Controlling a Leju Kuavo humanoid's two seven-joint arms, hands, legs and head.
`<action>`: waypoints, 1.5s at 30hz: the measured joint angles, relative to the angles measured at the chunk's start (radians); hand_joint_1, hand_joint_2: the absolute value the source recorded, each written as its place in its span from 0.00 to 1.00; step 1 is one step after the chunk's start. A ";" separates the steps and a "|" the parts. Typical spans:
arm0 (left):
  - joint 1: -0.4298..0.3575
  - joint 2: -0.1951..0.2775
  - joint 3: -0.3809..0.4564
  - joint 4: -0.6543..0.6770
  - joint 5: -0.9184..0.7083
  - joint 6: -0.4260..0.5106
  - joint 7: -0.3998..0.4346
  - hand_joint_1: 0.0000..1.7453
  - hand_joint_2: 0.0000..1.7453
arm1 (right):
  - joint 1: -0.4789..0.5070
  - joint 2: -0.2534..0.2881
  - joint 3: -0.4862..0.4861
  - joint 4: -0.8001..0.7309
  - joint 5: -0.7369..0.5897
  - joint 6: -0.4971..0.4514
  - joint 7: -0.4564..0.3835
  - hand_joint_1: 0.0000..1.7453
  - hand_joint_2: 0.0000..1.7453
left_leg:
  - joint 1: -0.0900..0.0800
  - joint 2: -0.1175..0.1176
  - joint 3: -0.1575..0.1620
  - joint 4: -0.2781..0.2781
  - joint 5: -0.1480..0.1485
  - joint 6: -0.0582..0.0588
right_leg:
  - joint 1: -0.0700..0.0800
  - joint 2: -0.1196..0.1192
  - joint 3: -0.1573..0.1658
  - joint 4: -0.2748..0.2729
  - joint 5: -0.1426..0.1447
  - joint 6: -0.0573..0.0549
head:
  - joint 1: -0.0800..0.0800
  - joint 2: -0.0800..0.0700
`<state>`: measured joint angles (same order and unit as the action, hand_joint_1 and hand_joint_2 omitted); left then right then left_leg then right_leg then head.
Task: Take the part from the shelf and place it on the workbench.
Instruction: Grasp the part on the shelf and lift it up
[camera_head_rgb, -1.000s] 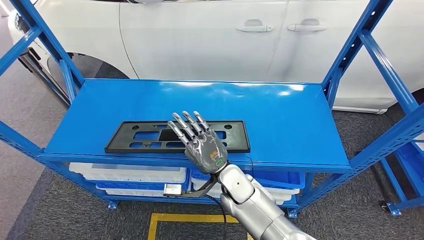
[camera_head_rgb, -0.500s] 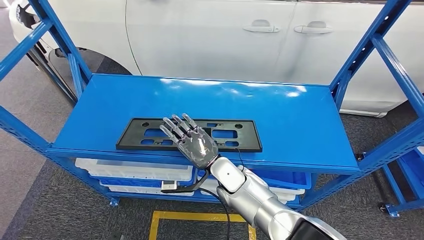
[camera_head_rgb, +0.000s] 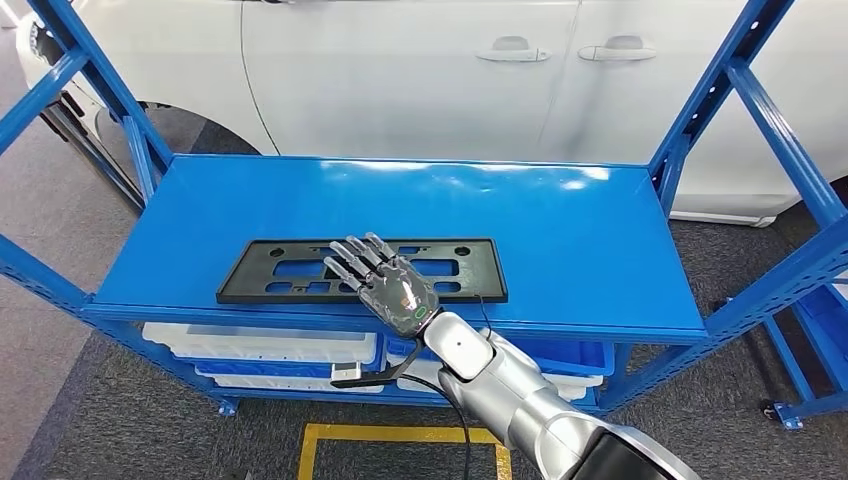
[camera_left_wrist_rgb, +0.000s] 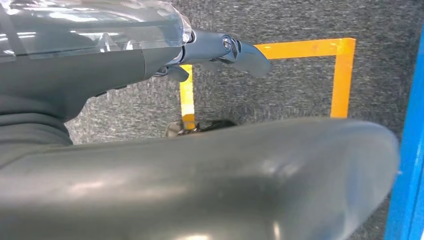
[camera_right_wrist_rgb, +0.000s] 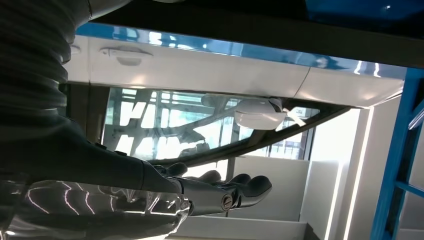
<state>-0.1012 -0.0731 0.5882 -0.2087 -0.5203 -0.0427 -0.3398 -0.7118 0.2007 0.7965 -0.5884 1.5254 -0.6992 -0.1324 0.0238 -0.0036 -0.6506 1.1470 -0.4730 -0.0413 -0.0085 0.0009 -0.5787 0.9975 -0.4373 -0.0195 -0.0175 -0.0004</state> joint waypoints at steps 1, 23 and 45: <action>-0.001 0.000 0.000 0.000 0.000 0.000 0.000 0.00 0.00 | -0.003 0.000 0.000 0.002 0.002 0.000 0.000 0.00 1.00 | -0.001 -0.001 0.034 -0.068 0.025 0.003 | 0.001 0.001 0.000 0.003 -0.002 0.005 | 0.000 0.000; -0.003 -0.001 0.009 0.000 -0.015 -0.004 -0.010 0.00 0.00 | -0.094 0.008 0.057 0.186 0.025 0.107 0.042 0.00 1.00 | -0.020 -0.002 0.045 -0.103 0.017 0.031 | 0.007 -0.003 -0.004 -0.004 0.003 -0.002 | 0.000 0.000; -0.001 0.002 0.023 0.000 -0.019 -0.005 -0.012 0.00 0.00 | -0.181 -0.011 0.006 0.272 -0.018 0.390 0.193 1.00 1.00 | -0.010 -0.003 0.063 -0.142 0.046 0.061 | 0.002 0.001 -0.111 0.238 -0.088 0.042 | 0.000 0.000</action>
<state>-0.1024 -0.0706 0.6113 -0.2087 -0.5388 -0.0481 -0.3515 -0.8927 0.1901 0.8030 -0.3162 1.5076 -0.3093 0.0607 0.0134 -0.0062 -0.5880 1.0054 -0.4271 0.0201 -0.0062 0.0022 -0.6901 1.2352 -0.5255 0.0225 -0.0172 -0.0004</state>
